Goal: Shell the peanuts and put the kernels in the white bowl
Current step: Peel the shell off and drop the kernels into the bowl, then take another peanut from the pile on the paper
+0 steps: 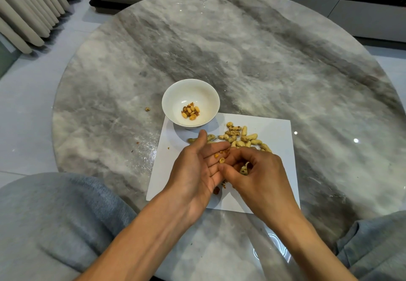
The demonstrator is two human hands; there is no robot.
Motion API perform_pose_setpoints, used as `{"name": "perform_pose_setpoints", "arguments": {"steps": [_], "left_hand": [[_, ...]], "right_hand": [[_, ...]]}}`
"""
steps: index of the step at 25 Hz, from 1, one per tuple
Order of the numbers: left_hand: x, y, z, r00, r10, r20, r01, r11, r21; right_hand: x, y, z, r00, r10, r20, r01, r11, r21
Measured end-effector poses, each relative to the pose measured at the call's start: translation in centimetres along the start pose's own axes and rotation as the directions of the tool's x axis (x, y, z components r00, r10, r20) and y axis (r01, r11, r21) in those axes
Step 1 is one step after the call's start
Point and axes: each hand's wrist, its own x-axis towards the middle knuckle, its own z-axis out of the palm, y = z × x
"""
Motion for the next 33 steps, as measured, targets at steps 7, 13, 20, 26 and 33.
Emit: {"name": "perform_pose_setpoints", "arguments": {"steps": [7,13,20,26,33], "left_hand": [[-0.1,0.2,0.1,1.0,0.002,0.018,-0.001,0.999,-0.032],[0.1,0.2,0.0,1.0,0.015,0.002,-0.015,1.0,-0.024],[0.0,0.2,-0.1,1.0,0.013,0.016,-0.014,1.0,0.027],[-0.4,0.3,0.1,1.0,0.016,0.025,-0.017,0.998,0.065],[-0.4,0.2,0.2,0.999,0.012,0.042,-0.016,0.995,0.099]], "right_hand": [[0.0,0.1,-0.2,1.0,0.004,0.029,-0.003,0.999,-0.041],[0.5,0.2,-0.9,0.988,0.155,0.0,-0.148,0.946,0.29],[0.2,1.2,0.4,0.941,-0.331,-0.078,0.305,0.923,-0.236],[0.6,1.5,0.3,0.9,-0.435,-0.018,0.406,0.853,-0.33],[0.7,1.5,0.1,0.968,-0.252,0.004,0.249,0.951,-0.183]]}}
